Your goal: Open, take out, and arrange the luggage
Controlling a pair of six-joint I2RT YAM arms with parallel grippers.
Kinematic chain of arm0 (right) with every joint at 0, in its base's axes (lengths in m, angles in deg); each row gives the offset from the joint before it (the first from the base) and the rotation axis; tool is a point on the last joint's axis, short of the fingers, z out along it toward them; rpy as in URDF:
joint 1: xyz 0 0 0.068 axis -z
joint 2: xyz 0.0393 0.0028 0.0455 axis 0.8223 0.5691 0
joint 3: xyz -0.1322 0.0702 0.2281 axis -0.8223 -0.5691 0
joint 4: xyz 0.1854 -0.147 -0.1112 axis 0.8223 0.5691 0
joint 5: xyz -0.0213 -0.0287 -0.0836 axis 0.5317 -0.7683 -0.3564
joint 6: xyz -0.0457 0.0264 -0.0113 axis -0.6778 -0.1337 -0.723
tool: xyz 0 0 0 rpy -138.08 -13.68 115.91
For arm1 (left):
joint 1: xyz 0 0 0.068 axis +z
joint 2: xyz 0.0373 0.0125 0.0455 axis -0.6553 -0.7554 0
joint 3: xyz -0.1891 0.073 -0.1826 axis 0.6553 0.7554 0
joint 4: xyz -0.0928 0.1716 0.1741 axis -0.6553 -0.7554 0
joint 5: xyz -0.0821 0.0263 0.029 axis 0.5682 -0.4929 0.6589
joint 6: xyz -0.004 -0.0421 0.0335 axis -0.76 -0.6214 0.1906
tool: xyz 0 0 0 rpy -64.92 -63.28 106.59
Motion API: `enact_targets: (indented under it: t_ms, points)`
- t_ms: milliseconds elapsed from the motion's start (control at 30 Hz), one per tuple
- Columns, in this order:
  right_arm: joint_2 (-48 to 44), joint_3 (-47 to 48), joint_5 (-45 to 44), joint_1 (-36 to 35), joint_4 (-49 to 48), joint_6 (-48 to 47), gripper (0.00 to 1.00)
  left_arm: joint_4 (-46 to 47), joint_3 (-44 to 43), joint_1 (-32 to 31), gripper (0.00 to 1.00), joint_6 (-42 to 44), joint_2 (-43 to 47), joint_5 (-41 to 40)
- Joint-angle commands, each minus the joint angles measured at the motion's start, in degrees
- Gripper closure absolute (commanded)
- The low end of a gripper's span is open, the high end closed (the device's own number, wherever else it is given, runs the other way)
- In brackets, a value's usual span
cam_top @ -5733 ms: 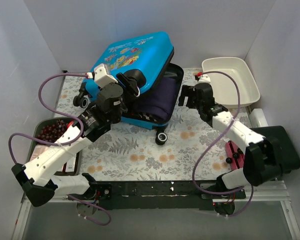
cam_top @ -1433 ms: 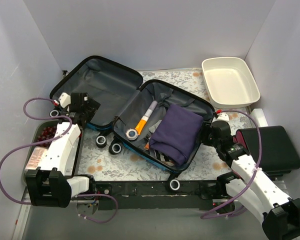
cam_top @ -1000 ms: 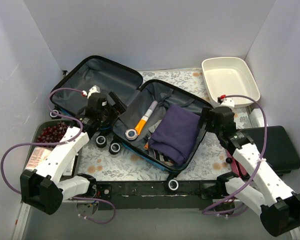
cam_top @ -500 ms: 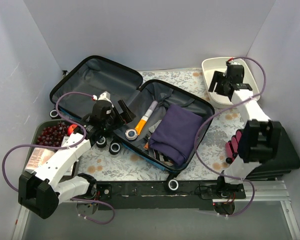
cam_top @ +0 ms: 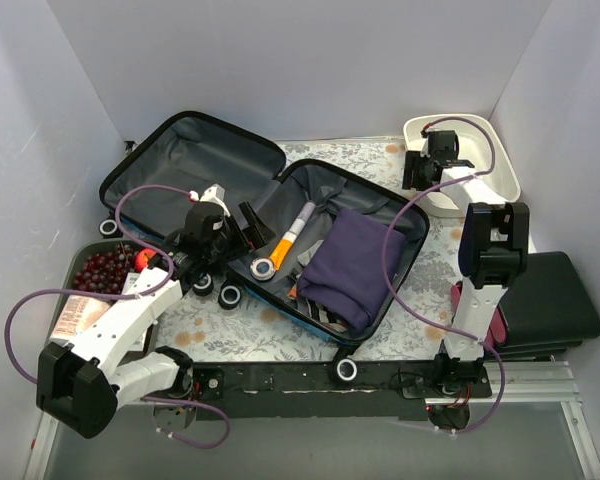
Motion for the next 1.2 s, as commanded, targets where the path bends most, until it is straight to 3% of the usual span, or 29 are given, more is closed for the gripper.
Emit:
enact_targets:
  t_ms: [0,433,633,733,1000,1167]
  points:
    - [-3.5,-3.4,-5.7,0.2,-1.5,1.9,0.3,0.6,0.7,-0.3,0.02,0.6,0.5,0.8]
    - [-10.9,-13.6,-2.2,0.3,3.1,9.9,0.39,1.8,1.6,-0.5,0.02,0.1,1.9,4.2]
    - [-17.3,-17.3,-1.8,0.3,2.8,14.7,0.37,5.2,2.7,-2.5,0.02,1.6,0.8,9.7]
    - [-18.6,-16.5,-8.6,0.4,4.4,16.0,0.32,5.4,1.4,-6.0,0.02,3.4,-2.0,11.6]
    - [-26.7,-18.5,-24.5,0.6,6.3,20.9,0.22,4.0,0.3,-14.6,0.02,4.2,-5.5,7.0]
    - [-31.9,-21.1,-30.3,1.8,7.9,20.6,0.17,1.6,-0.8,-19.6,0.02,4.3,-9.3,5.2]
